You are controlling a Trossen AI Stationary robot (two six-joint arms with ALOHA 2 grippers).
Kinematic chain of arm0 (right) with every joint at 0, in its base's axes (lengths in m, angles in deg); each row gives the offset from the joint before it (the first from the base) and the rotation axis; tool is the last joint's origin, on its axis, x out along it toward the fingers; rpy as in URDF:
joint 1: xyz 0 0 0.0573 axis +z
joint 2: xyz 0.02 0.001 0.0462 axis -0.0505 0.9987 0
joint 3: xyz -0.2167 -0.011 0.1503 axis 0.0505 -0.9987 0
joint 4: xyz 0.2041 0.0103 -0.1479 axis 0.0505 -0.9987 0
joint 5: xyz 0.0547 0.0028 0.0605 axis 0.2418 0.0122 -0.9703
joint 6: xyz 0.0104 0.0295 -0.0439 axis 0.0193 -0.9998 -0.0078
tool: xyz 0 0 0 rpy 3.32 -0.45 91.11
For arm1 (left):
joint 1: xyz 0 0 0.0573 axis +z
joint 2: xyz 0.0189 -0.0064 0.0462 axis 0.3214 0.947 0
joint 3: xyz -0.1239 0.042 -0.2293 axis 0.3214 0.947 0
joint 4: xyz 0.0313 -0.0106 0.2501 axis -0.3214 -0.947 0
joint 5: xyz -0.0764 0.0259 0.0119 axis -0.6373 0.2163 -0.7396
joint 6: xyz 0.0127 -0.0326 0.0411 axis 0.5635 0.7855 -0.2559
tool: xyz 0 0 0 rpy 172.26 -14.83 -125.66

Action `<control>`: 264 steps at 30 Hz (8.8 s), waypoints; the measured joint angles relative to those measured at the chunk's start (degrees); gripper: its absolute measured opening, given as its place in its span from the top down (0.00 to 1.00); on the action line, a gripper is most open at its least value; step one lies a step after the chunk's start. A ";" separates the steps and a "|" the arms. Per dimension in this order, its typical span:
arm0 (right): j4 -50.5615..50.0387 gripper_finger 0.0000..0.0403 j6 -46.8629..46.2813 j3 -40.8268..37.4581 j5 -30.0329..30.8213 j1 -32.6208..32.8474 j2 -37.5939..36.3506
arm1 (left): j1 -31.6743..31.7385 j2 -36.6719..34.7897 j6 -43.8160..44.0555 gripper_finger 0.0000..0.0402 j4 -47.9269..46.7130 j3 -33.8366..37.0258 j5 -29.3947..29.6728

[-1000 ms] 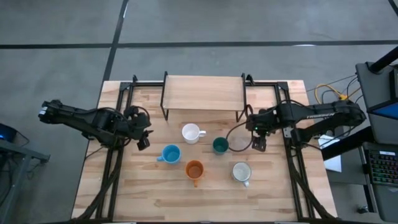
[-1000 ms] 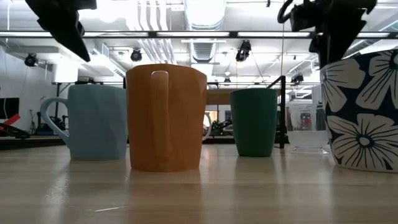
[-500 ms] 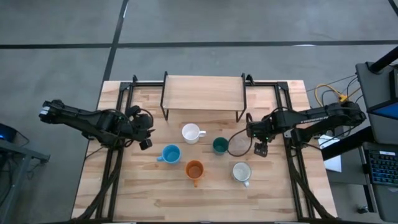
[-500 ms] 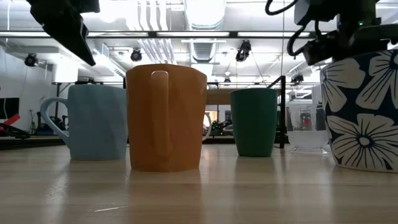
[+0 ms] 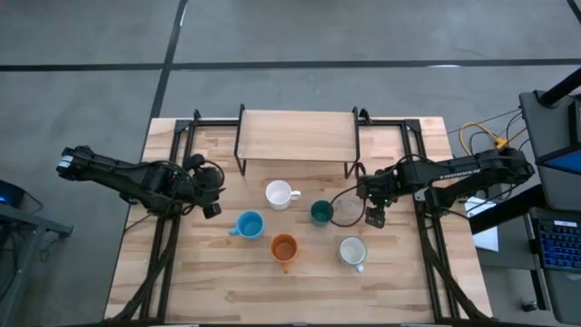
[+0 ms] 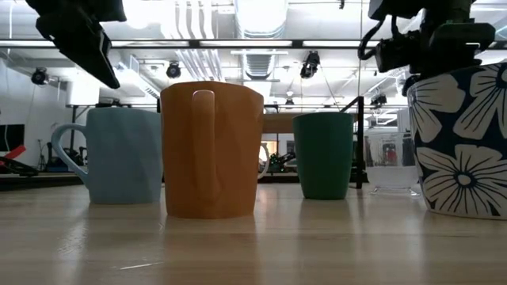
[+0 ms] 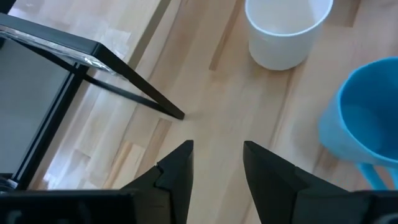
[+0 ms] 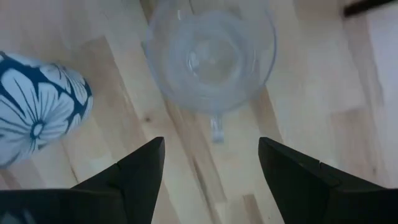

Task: Stack small to large cups/mugs on shelf
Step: Put the transparent cup on the shelf

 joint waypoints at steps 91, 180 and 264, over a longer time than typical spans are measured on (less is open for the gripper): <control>-6.76 0.97 14.62 14.50 0.70 -0.50 0.07 | 0.00 2.70 0.00 0.69 1.78 2.29 -0.52; -29.28 0.95 25.54 63.92 1.27 -44.50 33.44 | -0.02 2.59 -0.98 0.69 1.81 2.89 -2.14; -27.03 0.94 23.68 59.39 -3.95 -45.59 33.38 | -0.01 2.59 -0.94 0.69 1.77 2.89 -6.19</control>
